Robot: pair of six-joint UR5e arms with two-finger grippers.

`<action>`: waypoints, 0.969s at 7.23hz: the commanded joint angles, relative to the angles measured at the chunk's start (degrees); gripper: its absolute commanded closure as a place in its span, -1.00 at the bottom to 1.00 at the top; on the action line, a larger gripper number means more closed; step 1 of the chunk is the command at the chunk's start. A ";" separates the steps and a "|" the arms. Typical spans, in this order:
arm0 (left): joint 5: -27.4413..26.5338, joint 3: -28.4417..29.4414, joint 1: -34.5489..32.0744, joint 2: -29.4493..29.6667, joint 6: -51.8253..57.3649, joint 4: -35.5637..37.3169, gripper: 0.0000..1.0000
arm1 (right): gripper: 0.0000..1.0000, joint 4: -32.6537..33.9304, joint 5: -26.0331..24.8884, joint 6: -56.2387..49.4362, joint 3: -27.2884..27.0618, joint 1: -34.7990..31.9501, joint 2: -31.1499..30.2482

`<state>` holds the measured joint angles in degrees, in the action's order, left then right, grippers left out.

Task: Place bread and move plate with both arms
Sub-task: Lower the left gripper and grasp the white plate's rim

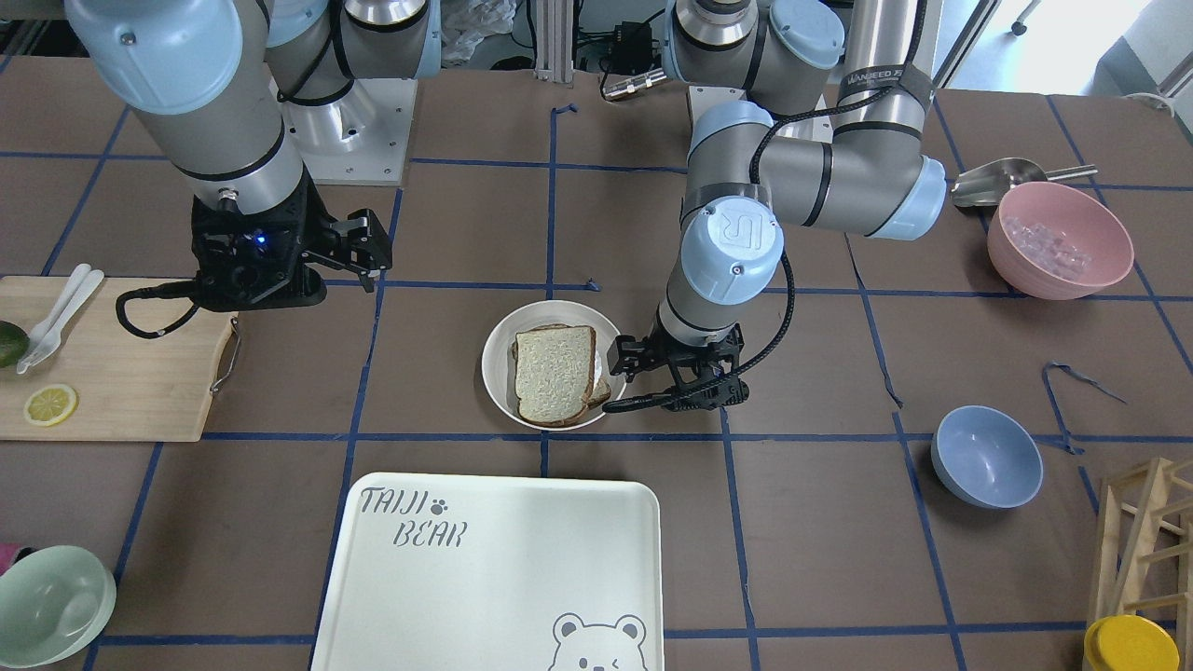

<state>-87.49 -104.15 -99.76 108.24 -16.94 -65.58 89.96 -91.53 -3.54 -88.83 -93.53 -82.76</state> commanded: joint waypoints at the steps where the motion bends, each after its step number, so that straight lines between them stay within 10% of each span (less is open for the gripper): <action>1: 0.12 -6.20 -0.70 0.13 0.15 2.97 -0.92 | -1.00 -0.31 0.03 0.03 -1.35 0.45 -0.91; 7: 5.84 -10.37 -0.88 1.10 0.33 11.27 -0.76 | -1.00 0.04 0.82 0.03 -1.17 0.54 -3.55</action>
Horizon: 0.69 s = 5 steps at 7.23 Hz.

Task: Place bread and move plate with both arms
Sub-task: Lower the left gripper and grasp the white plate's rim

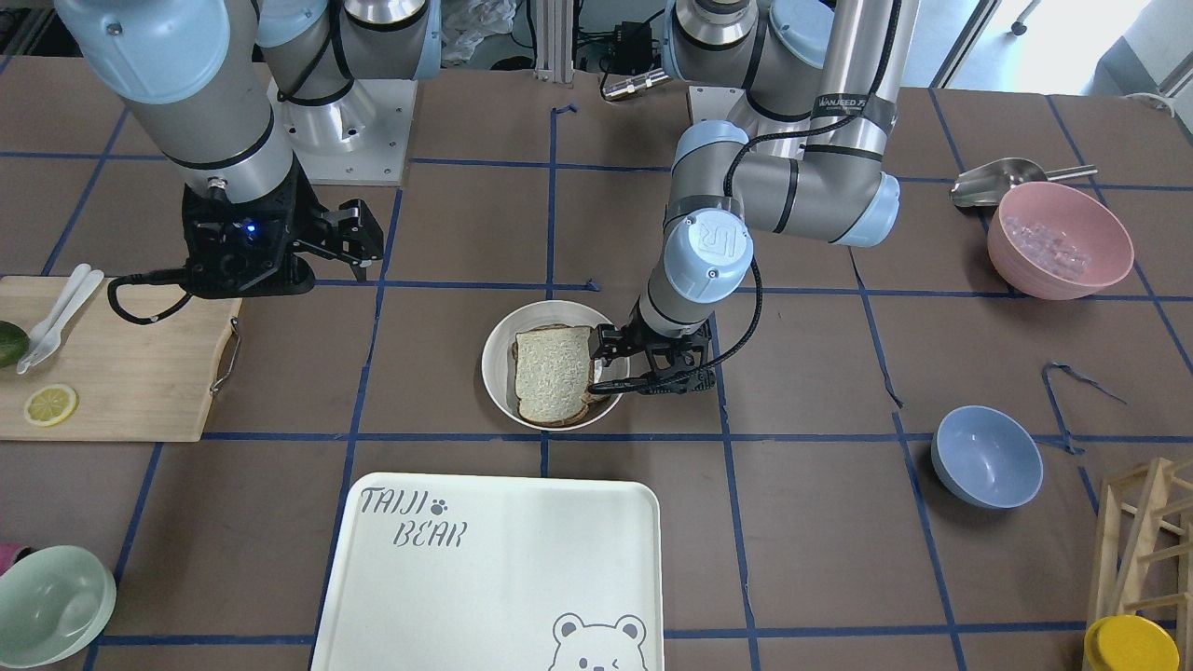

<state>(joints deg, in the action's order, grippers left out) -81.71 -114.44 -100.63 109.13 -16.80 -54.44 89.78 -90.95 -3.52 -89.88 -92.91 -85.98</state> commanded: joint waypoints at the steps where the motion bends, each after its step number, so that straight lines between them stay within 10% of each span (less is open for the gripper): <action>1: 0.06 0.01 -0.01 0.30 0.19 0.21 -0.45 | -1.00 -0.13 0.24 0.09 -0.29 -0.08 0.02; 4: 0.06 0.09 -0.09 0.12 0.10 0.21 0.84 | -1.00 0.31 -0.55 0.00 -0.29 0.18 0.11; 5: 0.06 -0.08 -0.09 -0.14 0.10 0.21 1.00 | -1.00 0.65 -0.46 0.00 -0.29 0.18 0.11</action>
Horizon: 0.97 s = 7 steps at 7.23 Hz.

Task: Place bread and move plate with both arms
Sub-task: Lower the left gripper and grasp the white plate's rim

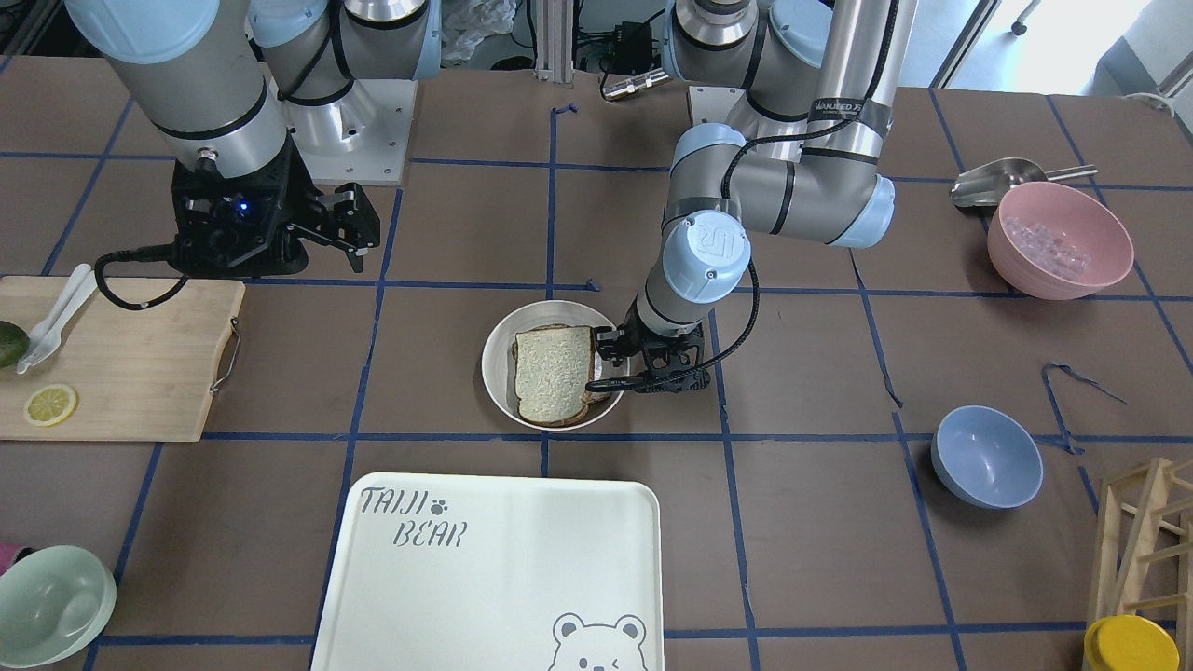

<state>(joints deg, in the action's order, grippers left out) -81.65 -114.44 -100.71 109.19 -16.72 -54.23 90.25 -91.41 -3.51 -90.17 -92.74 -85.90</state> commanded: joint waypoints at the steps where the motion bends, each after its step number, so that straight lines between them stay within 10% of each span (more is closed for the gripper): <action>1: 0.09 0.44 0.07 -0.03 0.11 0.18 1.00 | -1.00 -0.16 0.27 0.00 -0.09 0.01 0.11; 7: 0.52 6.15 -0.02 -1.17 -1.91 -1.57 1.00 | -1.00 0.01 -0.17 0.17 -0.09 0.01 -0.06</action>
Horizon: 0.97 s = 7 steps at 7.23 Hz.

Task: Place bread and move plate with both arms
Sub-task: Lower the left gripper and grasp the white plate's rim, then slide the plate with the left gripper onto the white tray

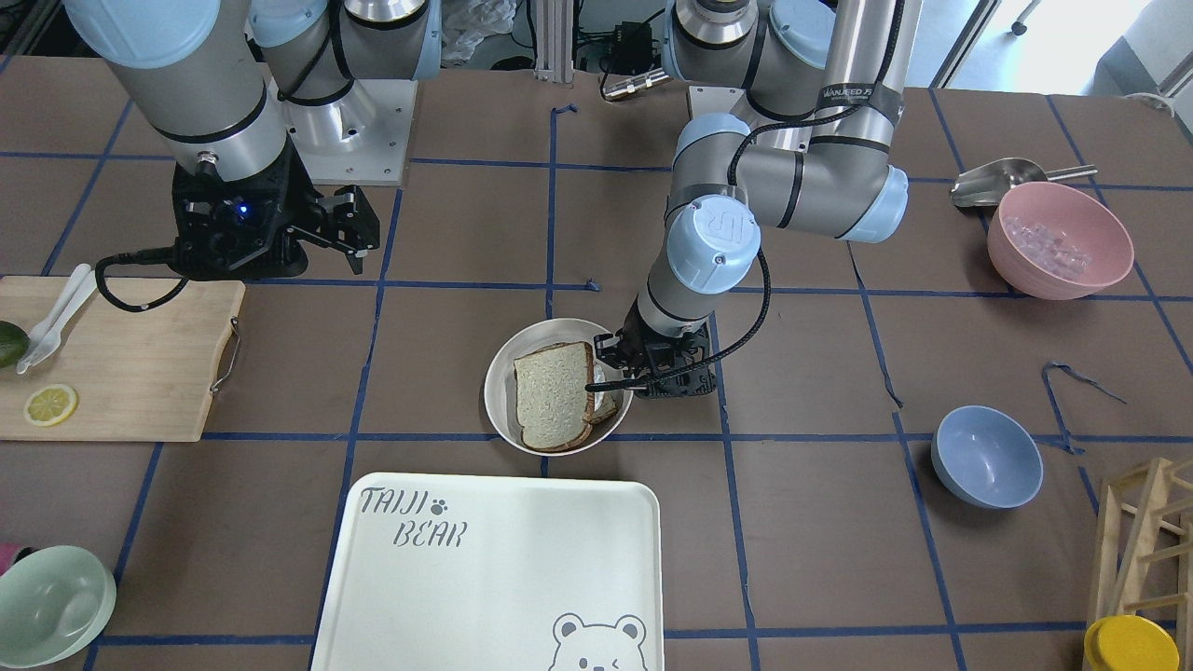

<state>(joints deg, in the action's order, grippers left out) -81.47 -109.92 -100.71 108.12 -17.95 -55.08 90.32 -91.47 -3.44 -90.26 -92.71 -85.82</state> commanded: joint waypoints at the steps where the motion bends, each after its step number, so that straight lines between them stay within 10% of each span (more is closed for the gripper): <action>1: 0.78 2.16 0.34 -0.71 -1.55 -0.82 1.00 | -1.00 -0.58 -0.11 0.01 0.00 -0.01 -0.22; 7: 7.90 14.07 3.86 4.79 0.28 -3.08 1.00 | -1.00 -0.67 -0.20 0.01 0.00 0.08 -0.31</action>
<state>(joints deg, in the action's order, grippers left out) -74.47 -101.19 -97.15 110.12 -17.90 -56.37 89.60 -91.64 -3.46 -90.26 -92.72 -86.10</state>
